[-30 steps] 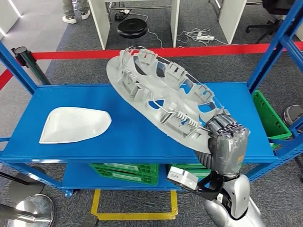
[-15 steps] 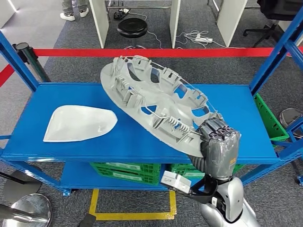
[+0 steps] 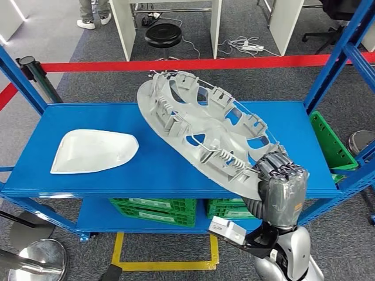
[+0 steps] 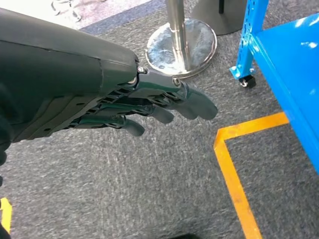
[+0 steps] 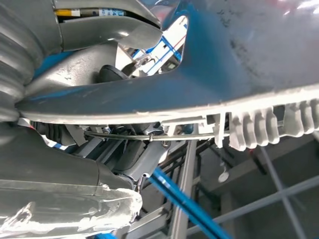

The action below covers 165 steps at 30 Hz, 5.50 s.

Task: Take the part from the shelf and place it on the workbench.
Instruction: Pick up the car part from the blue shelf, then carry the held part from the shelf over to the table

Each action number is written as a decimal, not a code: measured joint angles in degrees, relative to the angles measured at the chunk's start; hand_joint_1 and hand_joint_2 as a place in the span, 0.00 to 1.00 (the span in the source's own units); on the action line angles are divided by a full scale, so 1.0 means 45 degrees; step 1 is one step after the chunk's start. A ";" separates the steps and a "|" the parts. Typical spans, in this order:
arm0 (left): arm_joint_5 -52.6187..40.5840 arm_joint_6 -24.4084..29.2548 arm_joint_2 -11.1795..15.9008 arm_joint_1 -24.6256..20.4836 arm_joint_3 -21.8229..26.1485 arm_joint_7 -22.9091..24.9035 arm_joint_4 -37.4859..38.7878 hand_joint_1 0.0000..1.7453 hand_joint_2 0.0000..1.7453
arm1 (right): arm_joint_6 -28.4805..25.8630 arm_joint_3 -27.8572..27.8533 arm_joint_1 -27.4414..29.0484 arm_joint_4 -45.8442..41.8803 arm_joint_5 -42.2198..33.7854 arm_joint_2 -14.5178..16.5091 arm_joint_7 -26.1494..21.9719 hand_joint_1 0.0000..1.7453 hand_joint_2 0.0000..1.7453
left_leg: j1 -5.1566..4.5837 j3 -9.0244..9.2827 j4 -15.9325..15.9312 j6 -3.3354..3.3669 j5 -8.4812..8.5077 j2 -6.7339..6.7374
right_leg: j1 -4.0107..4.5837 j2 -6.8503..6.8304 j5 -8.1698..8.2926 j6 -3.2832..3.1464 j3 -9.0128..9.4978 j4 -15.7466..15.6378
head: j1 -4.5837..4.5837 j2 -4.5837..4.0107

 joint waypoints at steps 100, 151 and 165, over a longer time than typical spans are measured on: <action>0.0092 0.0126 0.0022 -0.0040 -0.0222 -0.0175 -0.0256 0.00 1.00 | -0.0019 -0.2714 0.1985 -0.1431 -0.1505 0.1526 -0.1674 1.00 1.00 | 0.0221 0.0912 -0.0296 -0.0218 0.0075 0.0011 | 0.0053 -0.0090 -0.0091 0.0058 0.0169 -0.0097 | -0.0040 0.0000; 0.0129 0.0192 -0.0046 -0.0164 -0.0189 -0.0408 0.0185 0.00 1.00 | -0.0039 -0.3225 0.2322 -0.1909 -0.3177 0.1470 -0.1688 1.00 1.00 | -0.0047 -0.0230 -0.1046 0.0046 0.1493 0.0120 | 0.0053 -0.0027 -0.0961 0.0177 0.1633 -0.0664 | -0.0034 0.0000; 0.0067 0.0238 -0.0022 0.0025 -0.0176 -0.0296 0.0196 0.00 1.00 | -0.0039 -0.3371 0.2606 -0.2029 -0.3948 0.1470 -0.1710 1.00 1.00 | 0.0000 0.1130 -0.1208 0.0331 0.0466 -0.0124 | 0.0128 0.0108 -0.0269 0.0335 0.0616 -0.0288 | -0.0104 0.0000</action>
